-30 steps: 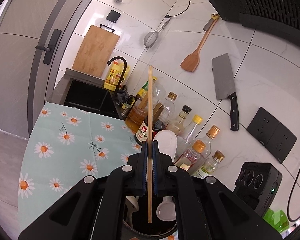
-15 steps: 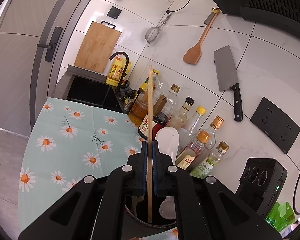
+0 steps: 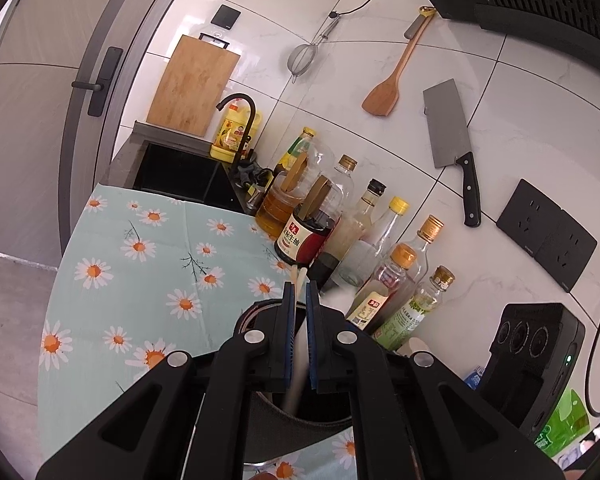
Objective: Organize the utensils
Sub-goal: 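Carry chopstick and white spoon over the black holder and lower them in, then open both tools and move them back down to the loose utensils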
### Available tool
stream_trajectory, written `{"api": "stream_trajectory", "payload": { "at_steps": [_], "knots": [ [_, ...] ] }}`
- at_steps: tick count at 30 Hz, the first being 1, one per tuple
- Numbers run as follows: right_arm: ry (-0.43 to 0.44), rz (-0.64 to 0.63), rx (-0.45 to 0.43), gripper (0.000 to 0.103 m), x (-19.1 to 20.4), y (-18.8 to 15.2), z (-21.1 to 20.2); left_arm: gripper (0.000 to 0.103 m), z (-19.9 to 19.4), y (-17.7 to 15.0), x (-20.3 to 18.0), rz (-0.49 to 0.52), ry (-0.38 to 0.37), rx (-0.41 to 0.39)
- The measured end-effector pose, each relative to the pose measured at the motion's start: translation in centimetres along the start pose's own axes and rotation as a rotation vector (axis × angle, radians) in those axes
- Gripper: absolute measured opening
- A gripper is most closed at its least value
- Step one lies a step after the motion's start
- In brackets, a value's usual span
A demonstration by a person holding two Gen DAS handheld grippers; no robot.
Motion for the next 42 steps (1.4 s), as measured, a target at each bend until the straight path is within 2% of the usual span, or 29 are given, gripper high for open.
{"api": "stream_trajectory", "payload": {
  "at_steps": [2,15,21,23,26,28,29,30,31,32,33,36,42],
  "knots": [
    [-0.005,-0.003,-0.003,0.024,0.0,0.0,-0.4,0.006,-0.3,-0.2,-0.1,0.000,-0.002,0.001],
    [-0.014,0.004,-0.024,0.024,0.5,0.3,-3.5,0.006,-2.2,-0.6,-1.5,0.004,-0.015,-0.002],
    [0.003,0.012,-0.014,0.029,0.5,0.5,-5.5,0.006,-3.5,-1.3,-2.9,0.026,-0.032,0.032],
    [-0.008,-0.003,-0.005,0.033,0.6,0.6,-6.3,0.006,-4.0,-1.5,-3.5,0.036,-0.043,0.052],
    [-0.018,-0.031,0.009,0.034,0.8,0.4,-7.4,0.006,-4.8,-2.0,-4.3,0.051,-0.062,0.083],
    [-0.023,-0.042,0.035,0.037,0.7,0.0,-8.2,0.006,-5.3,-2.4,-4.9,0.060,-0.073,0.102],
    [-0.021,-0.044,0.052,0.044,0.6,-0.3,-8.4,0.006,-5.7,-2.6,-5.1,0.064,-0.073,0.109],
    [-0.019,-0.045,0.071,0.046,0.4,-0.6,-8.7,0.010,-6.0,-2.9,-5.2,0.064,-0.069,0.121],
    [-0.020,-0.050,0.092,0.046,0.2,-0.9,-8.9,0.017,-6.2,-3.1,-5.2,0.062,-0.068,0.129],
    [-0.028,-0.061,0.111,0.046,0.0,-1.3,-9.2,0.036,-6.5,-3.4,-5.2,0.054,-0.071,0.138],
    [-0.035,-0.070,0.124,0.046,-0.1,-1.7,-9.3,0.041,-6.9,-3.7,-5.2,0.049,-0.077,0.143],
    [-0.057,-0.096,0.189,0.046,-0.7,-2.9,-9.6,0.041,-7.4,-4.8,-5.2,0.050,-0.061,0.181],
    [-0.113,-0.079,0.381,0.047,-2.5,-5.6,-9.1,0.041,-8.7,-6.9,-4.4,0.021,-0.026,0.232]
  ]
}}
Point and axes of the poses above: each gripper's, at about its wrist camera, not at the fingertips, and z roughly the way its jaws point, x to its left, y to its top, the point moved 4 cm from there along z, roughly the way its jaws point, and after that the axes turned 14 degrees about -y, right-handed, at the moved point
